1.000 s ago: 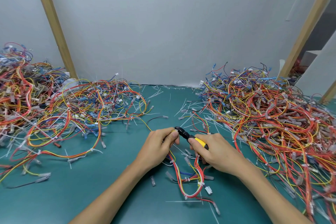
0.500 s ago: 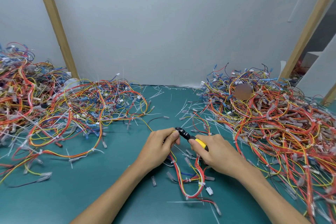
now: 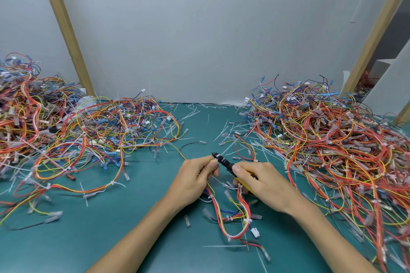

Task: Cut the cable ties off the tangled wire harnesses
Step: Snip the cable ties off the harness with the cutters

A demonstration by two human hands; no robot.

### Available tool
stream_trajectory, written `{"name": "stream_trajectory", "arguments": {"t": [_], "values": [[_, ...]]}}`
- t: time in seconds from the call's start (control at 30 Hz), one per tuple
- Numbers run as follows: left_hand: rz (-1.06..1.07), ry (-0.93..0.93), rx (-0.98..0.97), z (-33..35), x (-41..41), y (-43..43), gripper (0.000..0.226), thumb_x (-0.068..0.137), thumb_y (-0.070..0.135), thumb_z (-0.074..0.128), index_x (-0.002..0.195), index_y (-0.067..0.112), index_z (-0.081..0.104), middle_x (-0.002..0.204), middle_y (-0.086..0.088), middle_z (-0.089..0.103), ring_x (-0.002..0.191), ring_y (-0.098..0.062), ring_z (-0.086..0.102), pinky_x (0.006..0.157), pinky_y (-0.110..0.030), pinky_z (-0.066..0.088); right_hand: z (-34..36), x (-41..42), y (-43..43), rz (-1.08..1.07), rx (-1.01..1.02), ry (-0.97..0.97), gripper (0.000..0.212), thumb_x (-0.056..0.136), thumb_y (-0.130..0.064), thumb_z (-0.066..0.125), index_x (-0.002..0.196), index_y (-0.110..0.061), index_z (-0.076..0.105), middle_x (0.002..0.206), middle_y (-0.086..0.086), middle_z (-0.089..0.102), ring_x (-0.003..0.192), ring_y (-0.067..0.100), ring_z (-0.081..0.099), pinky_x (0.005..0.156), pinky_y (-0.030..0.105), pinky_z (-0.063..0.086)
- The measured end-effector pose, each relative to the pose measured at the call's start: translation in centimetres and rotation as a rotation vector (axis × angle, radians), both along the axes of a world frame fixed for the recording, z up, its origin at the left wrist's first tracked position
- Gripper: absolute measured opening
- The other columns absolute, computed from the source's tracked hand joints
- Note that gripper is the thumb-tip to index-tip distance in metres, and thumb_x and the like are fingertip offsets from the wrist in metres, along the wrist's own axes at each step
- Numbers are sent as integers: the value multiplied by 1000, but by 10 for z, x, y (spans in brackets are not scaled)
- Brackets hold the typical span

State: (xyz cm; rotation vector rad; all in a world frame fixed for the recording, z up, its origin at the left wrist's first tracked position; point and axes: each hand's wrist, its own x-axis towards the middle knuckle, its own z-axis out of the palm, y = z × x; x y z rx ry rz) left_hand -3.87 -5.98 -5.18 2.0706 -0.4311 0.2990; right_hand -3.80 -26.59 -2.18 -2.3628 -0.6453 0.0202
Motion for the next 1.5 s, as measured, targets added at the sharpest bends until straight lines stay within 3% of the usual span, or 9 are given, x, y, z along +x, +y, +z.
{"name": "stream_trajectory", "arguments": {"t": [0.17,0.27,0.4,0.5,0.6,0.83,0.97,1.2,1.5], "values": [[-12,9,-16,1,-1,0,35,103,23,46,70,21,58,52,9,37,49,-7,32,49,-18,27,5,5,-7,64,30,171,48,91,-61,38,93,-25,70,88,2,73,80,19,66,78,37,50],[-13,13,-41,1,0,0,35,103,23,46,70,21,58,52,10,39,49,-6,34,50,-17,28,8,5,-6,76,35,195,45,97,-58,37,90,-26,68,83,-3,73,77,12,66,74,31,50],[23,-13,-47,1,-1,-2,34,103,22,46,73,22,62,56,12,47,53,-4,43,54,-16,33,3,0,1,13,-63,-7,33,101,-50,37,83,-30,55,63,-14,55,61,5,50,63,32,40],[34,-34,-39,3,-1,0,29,103,23,47,79,27,64,65,14,59,66,-6,55,66,-22,42,0,-1,3,-82,-290,-249,33,96,-60,31,97,-32,48,76,-15,53,74,12,49,63,35,34],[29,-30,53,8,-2,1,23,101,24,51,89,38,64,80,23,66,86,-5,56,84,-29,43,2,0,3,-79,-336,-386,35,93,-62,37,109,-33,48,94,-14,56,87,14,54,65,33,36],[-3,-43,53,9,-5,4,27,98,16,54,85,33,69,74,19,64,84,-9,54,74,-25,42,-4,9,-2,-49,-306,-512,41,88,-52,55,121,-27,55,106,-8,55,97,17,52,88,33,42],[10,-114,86,9,-5,3,24,96,10,57,86,26,72,72,24,63,84,-8,53,75,-22,41,-7,7,-3,-50,-240,-511,43,86,-52,53,120,-27,58,106,-11,59,97,14,52,85,28,43],[5,-123,94,8,-5,1,24,97,11,56,90,23,74,75,22,65,86,-11,54,78,-26,43,-5,5,-1,-60,-182,-510,25,81,-43,62,101,-28,64,82,-13,63,74,12,53,66,27,40],[48,-104,227,3,-1,1,26,104,16,38,83,16,53,71,15,45,76,1,41,72,-25,28,-11,6,-3,-55,-186,-498,35,80,-37,68,113,-28,61,99,-15,59,91,10,50,76,25,41]]}}
